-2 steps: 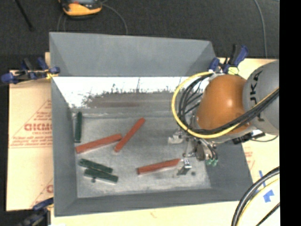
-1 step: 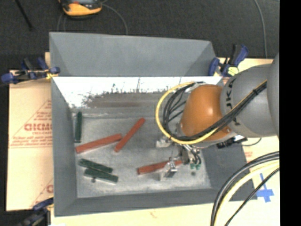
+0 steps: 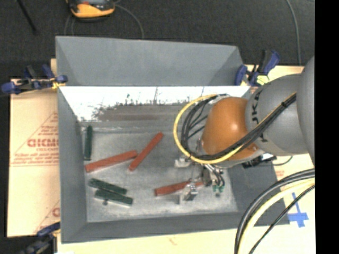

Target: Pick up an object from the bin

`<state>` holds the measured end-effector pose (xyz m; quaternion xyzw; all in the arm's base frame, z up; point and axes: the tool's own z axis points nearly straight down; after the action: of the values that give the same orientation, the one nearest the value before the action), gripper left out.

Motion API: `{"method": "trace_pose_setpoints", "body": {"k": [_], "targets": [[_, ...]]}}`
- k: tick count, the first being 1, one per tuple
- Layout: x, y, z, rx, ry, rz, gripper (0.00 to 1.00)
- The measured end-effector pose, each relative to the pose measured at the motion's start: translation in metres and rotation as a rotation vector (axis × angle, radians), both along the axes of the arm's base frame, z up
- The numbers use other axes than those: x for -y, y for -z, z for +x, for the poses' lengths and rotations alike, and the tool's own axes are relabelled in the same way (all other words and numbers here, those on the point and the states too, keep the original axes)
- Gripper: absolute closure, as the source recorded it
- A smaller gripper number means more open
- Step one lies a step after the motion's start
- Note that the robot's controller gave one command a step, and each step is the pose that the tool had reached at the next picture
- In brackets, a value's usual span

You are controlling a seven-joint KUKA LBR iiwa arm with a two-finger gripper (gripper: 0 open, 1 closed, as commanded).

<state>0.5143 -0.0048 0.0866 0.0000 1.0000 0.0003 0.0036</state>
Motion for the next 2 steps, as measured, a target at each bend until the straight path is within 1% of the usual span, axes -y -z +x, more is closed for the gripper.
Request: {"method": "trace_pose_setpoints", "body": {"k": [1,2], "targets": [[-0.004,-0.001,-0.002,-0.004,0.028,0.001,0.0],[-0.008,0.01,0.002,-0.004,0.115,0.002,0.0]]}}
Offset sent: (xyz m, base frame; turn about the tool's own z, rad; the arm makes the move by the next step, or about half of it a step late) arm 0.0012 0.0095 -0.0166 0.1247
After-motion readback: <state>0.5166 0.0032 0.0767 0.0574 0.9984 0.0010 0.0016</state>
